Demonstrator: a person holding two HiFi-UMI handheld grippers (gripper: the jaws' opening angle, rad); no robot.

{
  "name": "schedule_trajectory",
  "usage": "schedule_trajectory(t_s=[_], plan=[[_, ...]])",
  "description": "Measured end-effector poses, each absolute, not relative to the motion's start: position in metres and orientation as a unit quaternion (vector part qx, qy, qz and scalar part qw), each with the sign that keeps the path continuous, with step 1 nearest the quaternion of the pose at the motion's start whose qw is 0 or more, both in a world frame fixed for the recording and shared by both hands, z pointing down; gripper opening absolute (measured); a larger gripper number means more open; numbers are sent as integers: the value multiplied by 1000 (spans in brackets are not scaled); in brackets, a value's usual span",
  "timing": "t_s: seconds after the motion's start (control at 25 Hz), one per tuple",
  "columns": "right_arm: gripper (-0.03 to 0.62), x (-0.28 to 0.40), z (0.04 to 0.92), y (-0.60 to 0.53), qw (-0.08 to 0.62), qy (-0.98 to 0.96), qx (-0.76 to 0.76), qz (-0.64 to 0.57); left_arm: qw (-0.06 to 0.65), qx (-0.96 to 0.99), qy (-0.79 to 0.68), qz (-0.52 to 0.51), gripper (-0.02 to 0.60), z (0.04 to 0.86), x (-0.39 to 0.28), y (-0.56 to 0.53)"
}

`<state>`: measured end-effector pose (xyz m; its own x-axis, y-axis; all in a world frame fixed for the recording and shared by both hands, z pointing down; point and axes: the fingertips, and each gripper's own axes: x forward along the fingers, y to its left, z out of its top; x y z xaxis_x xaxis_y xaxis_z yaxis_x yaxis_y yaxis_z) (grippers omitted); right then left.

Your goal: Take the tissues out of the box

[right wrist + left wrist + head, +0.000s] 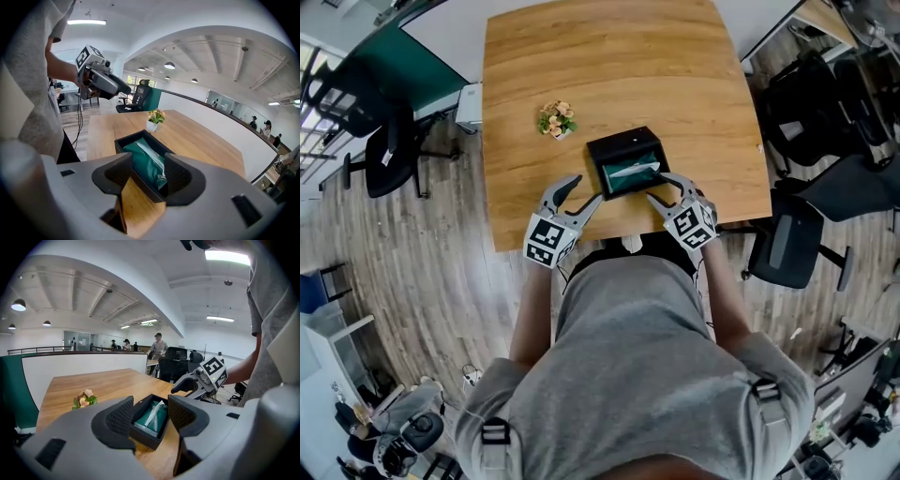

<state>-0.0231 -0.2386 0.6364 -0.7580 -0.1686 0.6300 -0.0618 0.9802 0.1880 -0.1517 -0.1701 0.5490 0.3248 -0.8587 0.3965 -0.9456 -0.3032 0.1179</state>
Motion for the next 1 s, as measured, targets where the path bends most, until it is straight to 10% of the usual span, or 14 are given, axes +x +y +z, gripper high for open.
schedule_trajectory(t_s=[1.0], plan=[[230, -70, 675, -255, 376, -914, -87, -126, 220, 746, -613, 136, 245, 579, -164, -176]])
